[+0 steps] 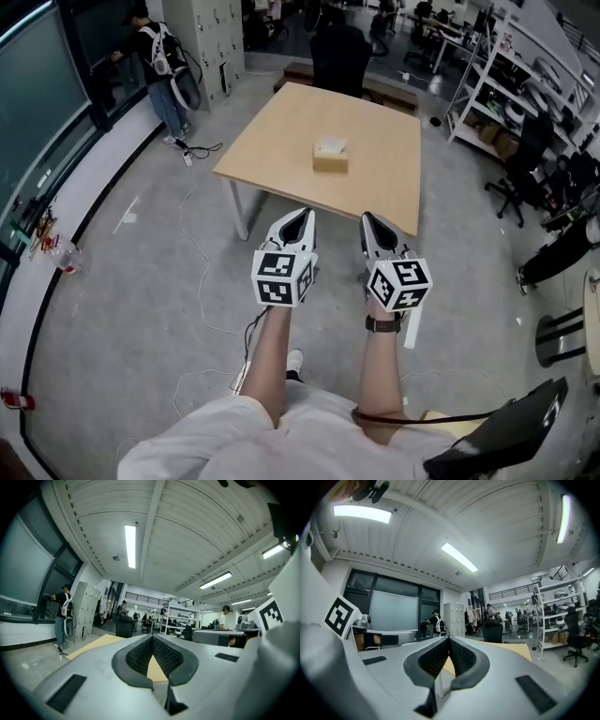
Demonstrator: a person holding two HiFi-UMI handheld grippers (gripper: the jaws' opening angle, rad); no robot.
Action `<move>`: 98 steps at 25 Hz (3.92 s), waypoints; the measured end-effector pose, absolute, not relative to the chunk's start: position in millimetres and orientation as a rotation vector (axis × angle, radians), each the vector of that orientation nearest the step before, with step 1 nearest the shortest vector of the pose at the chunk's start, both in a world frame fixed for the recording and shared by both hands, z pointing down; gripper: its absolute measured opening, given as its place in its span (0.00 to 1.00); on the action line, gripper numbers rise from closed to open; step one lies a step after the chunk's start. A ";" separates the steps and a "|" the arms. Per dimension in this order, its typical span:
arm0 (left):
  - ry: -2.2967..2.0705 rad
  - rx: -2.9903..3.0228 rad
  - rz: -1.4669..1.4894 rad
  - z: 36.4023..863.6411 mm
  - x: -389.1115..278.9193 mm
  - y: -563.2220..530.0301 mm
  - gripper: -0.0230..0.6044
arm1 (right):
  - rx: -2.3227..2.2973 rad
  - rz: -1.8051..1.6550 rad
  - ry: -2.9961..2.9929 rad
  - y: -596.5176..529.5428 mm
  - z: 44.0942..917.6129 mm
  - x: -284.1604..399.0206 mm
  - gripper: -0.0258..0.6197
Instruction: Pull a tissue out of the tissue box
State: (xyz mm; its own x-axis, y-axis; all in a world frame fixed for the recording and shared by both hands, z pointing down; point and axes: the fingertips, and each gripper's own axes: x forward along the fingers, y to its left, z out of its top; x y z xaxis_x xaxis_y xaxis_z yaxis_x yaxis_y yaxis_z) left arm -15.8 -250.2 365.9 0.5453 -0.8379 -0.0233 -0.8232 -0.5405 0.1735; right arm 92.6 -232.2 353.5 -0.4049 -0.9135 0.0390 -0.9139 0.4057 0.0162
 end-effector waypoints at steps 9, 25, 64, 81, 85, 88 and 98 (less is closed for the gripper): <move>-1.377 2.615 -0.125 383.0 -25.1 -364.4 0.02 | 1.626 0.060 -2.581 -346.4 371.8 71.4 0.04; -1.518 2.680 -0.065 351.5 57.4 -579.2 0.02 | 1.527 0.105 -2.712 -579.3 350.5 169.8 0.04; -1.271 2.672 0.143 492.9 70.5 -863.2 0.02 | 1.516 0.153 -2.279 -839.6 493.0 185.8 0.19; -1.238 2.465 0.335 628.5 89.1 -906.5 0.02 | 1.337 0.438 -2.193 -899.2 645.2 174.3 0.47; -1.255 2.443 0.324 647.4 91.6 -912.1 0.02 | 1.340 0.370 -2.152 -910.7 661.2 175.9 0.47; -1.265 2.412 0.356 666.4 86.3 -914.7 0.02 | 1.333 0.347 -2.135 -921.9 673.8 172.5 0.47; -1.296 2.374 0.336 660.4 75.1 -936.3 0.02 | 1.269 0.387 -2.097 -928.5 686.7 167.8 0.09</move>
State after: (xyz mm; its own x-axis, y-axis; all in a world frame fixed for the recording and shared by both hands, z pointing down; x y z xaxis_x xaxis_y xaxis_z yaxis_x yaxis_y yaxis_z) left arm 75.1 -936.3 660.4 0.5378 -0.7435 0.3974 -0.8429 -0.4817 0.2395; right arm 167.8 -928.5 686.7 -0.3215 -0.6777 0.6613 -0.8691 0.4885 0.0781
